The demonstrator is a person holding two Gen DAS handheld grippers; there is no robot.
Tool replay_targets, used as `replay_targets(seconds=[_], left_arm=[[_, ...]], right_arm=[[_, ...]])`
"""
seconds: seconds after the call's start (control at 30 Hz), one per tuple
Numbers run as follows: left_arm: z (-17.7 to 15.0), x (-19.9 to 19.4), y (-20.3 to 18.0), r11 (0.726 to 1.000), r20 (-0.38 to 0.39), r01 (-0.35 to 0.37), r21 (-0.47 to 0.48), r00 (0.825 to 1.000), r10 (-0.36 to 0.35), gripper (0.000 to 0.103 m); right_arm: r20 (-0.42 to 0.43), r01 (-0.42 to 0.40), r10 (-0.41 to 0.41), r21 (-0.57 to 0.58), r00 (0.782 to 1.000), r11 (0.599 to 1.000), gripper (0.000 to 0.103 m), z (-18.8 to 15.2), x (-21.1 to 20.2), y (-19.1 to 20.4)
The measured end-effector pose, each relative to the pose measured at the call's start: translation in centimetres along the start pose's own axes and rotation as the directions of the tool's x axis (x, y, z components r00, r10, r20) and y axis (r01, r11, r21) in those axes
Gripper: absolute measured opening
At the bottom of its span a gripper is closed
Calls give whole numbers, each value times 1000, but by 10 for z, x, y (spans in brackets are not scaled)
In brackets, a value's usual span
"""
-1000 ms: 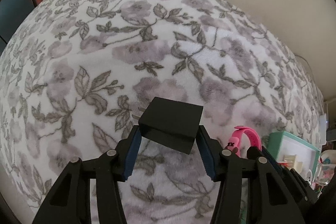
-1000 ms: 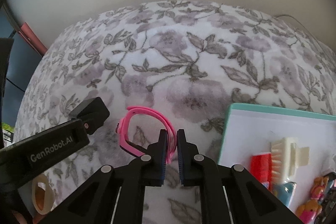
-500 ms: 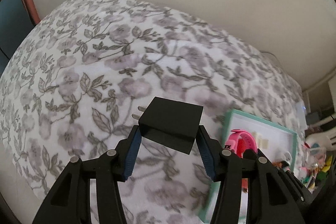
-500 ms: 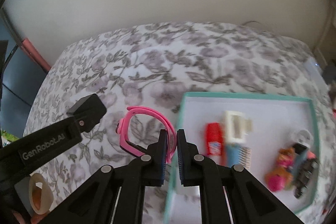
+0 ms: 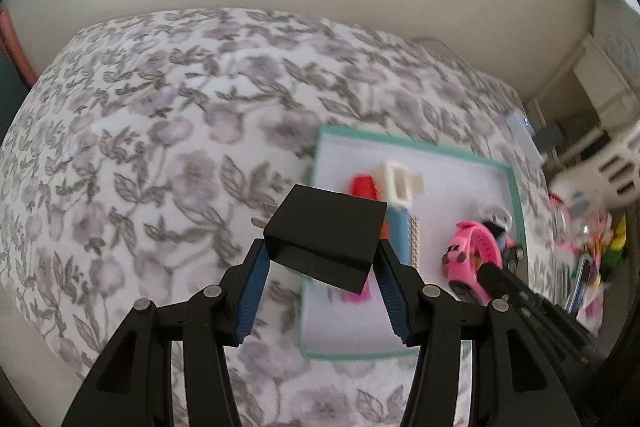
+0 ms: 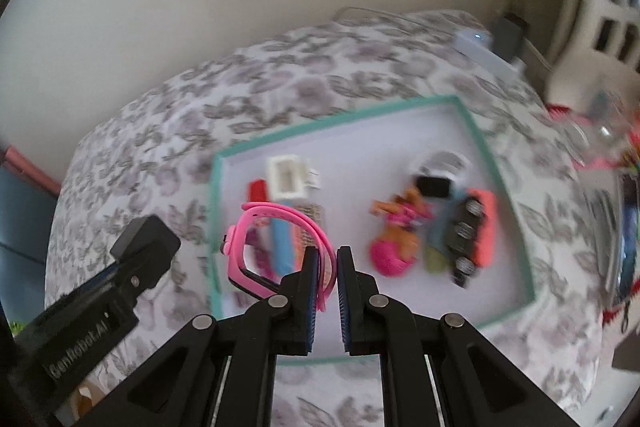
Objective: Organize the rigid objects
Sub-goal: 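Lift the black charger and pink band and carry both over the tray, then lower the black charger and pink band into the tray and open both grippers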
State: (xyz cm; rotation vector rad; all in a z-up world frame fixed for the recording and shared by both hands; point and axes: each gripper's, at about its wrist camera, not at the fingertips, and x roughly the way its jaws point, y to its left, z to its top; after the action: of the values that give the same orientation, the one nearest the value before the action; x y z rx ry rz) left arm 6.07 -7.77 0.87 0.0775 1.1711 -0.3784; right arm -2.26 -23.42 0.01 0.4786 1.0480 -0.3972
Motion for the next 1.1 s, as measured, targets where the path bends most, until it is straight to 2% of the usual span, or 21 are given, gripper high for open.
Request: replay_targets(seconds=[0.23, 0.37, 0.5, 0.8, 1.1], left_arm=[[-25, 19, -22, 998, -58, -9, 62, 998, 12, 55], [-33, 36, -24, 998, -121, 8, 65, 993, 0, 55], [-39, 43, -30, 995, -152, 6, 95, 988, 8, 55], [-40, 53, -29, 995, -177, -18, 101, 984, 36, 55], [-42, 57, -29, 994, -195, -4, 109, 981, 25, 55]], right_arm=[[-74, 47, -43, 43, 996, 998, 10, -12, 16, -29], [-102, 60, -56, 31, 993, 998, 10, -14, 24, -31], [-135, 61, -57, 25, 989, 998, 10, -17, 35, -31], [-175, 81, -80, -1, 981, 997, 11, -19, 46, -30], [-191, 88, -90, -18, 978, 996, 14, -20, 50, -27]])
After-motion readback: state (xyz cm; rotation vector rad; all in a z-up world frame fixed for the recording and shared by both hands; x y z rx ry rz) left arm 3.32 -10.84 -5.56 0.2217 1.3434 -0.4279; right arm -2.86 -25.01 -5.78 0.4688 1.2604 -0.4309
